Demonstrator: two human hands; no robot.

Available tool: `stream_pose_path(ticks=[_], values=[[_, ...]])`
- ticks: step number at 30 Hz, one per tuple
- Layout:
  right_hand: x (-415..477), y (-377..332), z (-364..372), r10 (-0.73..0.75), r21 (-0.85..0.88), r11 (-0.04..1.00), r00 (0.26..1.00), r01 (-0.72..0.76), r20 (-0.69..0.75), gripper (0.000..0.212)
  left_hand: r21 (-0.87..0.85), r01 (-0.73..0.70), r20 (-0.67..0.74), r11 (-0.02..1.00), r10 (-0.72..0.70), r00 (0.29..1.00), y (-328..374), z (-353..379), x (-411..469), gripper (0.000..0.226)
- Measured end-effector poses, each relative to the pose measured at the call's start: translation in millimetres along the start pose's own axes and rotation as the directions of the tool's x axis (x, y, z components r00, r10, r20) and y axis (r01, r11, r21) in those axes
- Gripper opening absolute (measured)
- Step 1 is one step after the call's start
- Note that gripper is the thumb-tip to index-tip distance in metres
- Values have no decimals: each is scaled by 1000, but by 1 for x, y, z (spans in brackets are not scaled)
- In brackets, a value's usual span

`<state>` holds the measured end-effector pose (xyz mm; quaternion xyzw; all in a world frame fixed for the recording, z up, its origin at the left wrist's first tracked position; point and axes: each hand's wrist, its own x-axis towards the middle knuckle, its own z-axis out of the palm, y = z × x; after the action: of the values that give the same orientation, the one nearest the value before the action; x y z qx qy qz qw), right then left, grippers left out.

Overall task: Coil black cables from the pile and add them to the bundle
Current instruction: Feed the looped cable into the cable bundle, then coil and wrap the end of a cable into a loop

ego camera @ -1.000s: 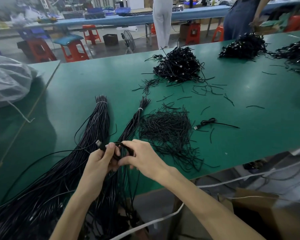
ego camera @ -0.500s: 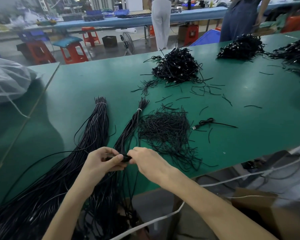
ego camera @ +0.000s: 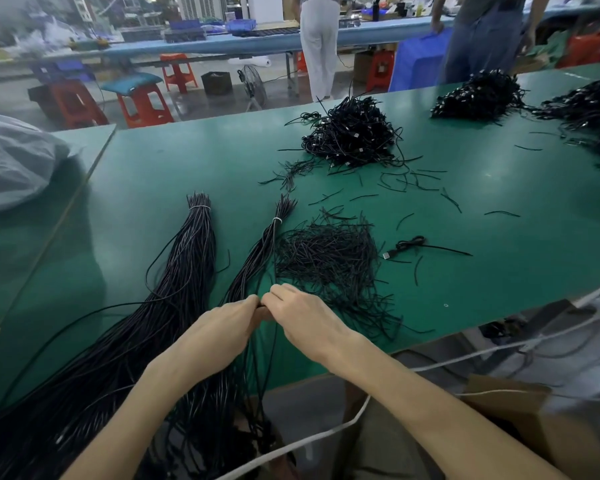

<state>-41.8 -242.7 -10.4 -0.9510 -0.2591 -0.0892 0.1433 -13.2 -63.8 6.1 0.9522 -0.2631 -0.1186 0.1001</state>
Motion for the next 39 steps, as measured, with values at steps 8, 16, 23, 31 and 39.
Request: stream_pose_path(ticks=[8,16,23,31,39], values=[[6,27,1,162,-72,984,986,-165,-37,60,-254,96,-201,962,-150,968,-23,20,12,34],[2,92,-6,650,33,759,756,-650,-81,48,-858,73,-160,508,-401,902,-13,39,41,39],[9,101,13,686,30,728,726,-685,-56,19,-887,22,-143,460,-319,937,1,58,59,41],[9,112,4,799,314,576,600,-755,-23,10,-932,-10,-142,363,-339,930,0,61,57,40],[7,111,-11,760,169,649,637,-741,-128,8,-935,-20,-155,354,-357,921,1,61,56,40]])
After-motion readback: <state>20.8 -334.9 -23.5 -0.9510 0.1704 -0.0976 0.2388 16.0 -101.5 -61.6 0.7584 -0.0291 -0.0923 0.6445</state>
